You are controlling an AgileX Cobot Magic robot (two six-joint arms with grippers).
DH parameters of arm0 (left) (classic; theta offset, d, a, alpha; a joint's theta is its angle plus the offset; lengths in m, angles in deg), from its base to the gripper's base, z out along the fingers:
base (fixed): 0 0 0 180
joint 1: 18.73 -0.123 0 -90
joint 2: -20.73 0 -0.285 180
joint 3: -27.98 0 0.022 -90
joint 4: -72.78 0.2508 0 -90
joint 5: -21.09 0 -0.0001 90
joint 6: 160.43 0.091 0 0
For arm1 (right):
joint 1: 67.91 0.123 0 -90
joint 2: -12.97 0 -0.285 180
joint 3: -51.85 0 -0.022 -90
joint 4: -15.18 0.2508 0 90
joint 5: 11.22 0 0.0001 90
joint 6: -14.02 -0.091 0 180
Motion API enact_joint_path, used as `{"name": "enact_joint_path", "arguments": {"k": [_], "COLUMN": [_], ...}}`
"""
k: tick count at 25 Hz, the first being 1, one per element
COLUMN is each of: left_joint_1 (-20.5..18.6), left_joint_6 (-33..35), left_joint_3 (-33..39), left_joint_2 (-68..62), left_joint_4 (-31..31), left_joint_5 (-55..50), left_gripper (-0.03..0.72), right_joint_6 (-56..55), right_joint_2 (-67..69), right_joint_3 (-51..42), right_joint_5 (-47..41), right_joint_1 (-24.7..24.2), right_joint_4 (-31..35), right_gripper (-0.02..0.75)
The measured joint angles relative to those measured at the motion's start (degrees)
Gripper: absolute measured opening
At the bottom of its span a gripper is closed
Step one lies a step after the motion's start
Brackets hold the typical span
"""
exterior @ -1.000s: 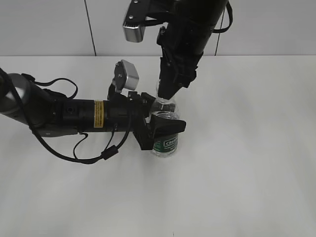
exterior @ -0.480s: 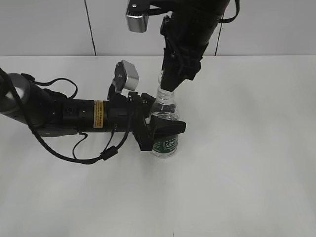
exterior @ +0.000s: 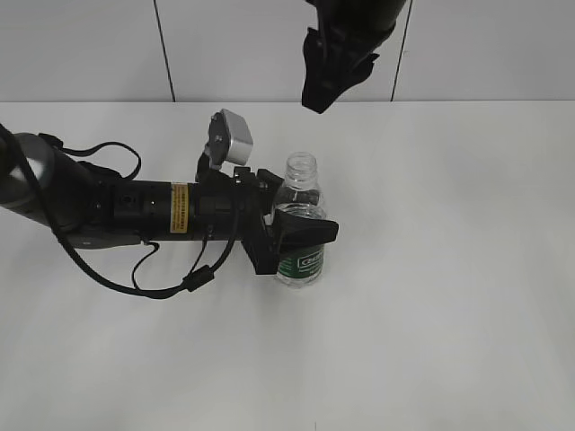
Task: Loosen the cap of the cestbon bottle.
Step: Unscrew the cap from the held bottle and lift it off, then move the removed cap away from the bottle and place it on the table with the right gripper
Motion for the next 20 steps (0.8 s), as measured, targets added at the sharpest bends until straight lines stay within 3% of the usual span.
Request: {"name": "enact_joint_path", "arguments": {"k": [5, 9, 14, 20], "left_joint_1": [0.0, 0.0, 0.0, 0.0], "left_joint_6": [0.0, 0.0, 0.0, 0.0], "left_joint_3": [0.0, 0.0, 0.0, 0.0], "left_joint_2": [0.0, 0.0, 0.0, 0.0], "left_joint_4": [0.0, -0.1, -0.4, -0.4], "left_joint_5": [0.0, 0.0, 0.0, 0.0], "left_gripper": [0.433, 0.433, 0.433, 0.433], "right_joint_6": [-15.7, -25.8, -31.6, -35.2], "right_joint_2": [-0.1, -0.1, -0.1, -0.1], "right_joint_3": [0.6, 0.6, -2.5, -13.8], "right_joint_5": [0.0, 0.0, 3.2, 13.2], "right_joint_1": [-3.4, -10.4, -18.0, -22.3], "right_joint_4": [-4.0, -0.7, 3.1, 3.6], "right_gripper": [0.29, 0.29, 0.29, 0.29]}}
